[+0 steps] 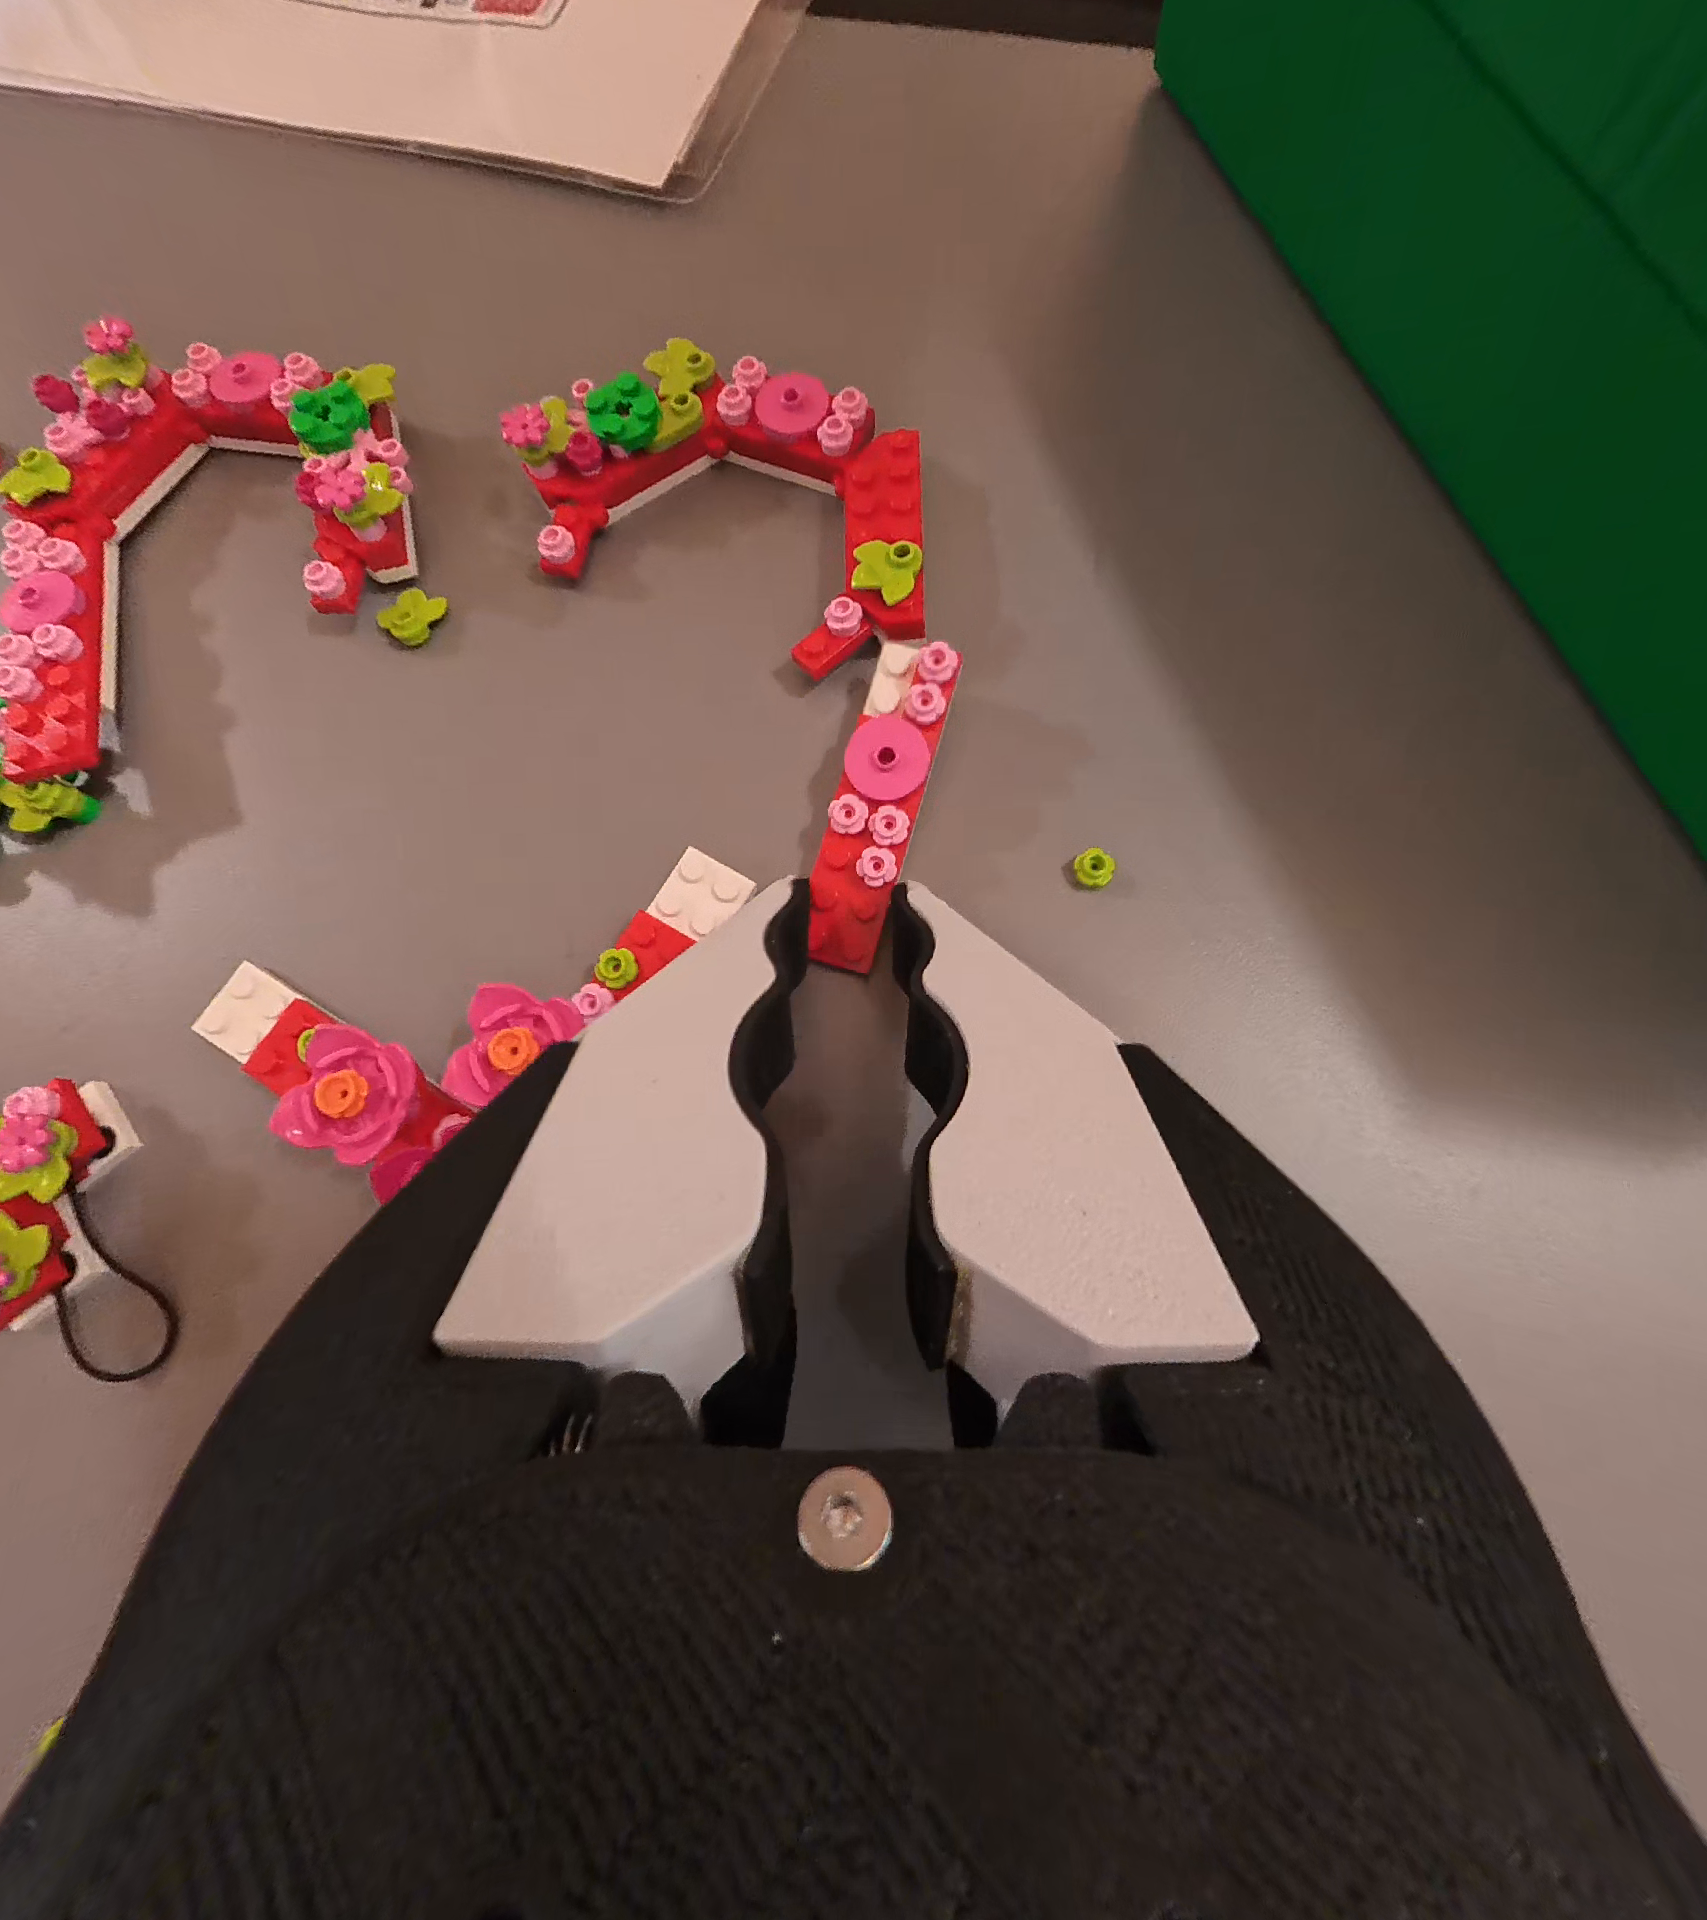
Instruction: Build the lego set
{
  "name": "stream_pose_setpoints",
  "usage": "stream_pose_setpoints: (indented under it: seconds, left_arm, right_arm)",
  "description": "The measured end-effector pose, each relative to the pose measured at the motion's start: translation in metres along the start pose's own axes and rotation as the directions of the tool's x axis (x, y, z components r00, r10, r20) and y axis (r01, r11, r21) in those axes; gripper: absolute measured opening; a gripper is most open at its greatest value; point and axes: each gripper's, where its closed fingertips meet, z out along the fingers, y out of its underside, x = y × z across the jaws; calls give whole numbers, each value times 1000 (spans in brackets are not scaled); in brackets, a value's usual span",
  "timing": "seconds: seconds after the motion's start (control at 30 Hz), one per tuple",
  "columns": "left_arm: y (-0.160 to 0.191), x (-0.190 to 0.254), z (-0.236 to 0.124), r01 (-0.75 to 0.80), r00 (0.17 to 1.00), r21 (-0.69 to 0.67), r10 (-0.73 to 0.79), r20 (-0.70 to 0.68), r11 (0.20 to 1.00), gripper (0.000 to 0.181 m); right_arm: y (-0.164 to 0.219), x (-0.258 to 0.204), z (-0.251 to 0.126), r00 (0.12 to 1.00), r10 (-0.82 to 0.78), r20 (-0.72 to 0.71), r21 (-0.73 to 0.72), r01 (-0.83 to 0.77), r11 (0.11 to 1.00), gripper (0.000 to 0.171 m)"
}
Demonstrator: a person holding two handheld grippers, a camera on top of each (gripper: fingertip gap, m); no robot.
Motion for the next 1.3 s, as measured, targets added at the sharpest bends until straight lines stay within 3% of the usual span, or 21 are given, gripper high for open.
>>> stream_pose_setpoints:
  seconds: [0.53,0.8,0.93,1.3]
  left_arm:
    - [-1,3,0,-6,1000,1,6,-15,1000,30]
    - [-1,4,0,-12,1000,1,12,-20,1000,30]
    - [-1,4,1,-10,1000,1,10,-22,1000,30]
    - [0,6,1,-12,999,-3,12,-32,1000,31]
  right_arm:
    - [11,-28,-6,984,130,122,-134,-113,985,14]
    - [4,-13,-3,982,182,57,-66,-178,982,14]
    - [2,-14,0,984,170,56,-59,-166,984,28]
    - [2,-16,1,989,137,52,-61,-133,989,24]
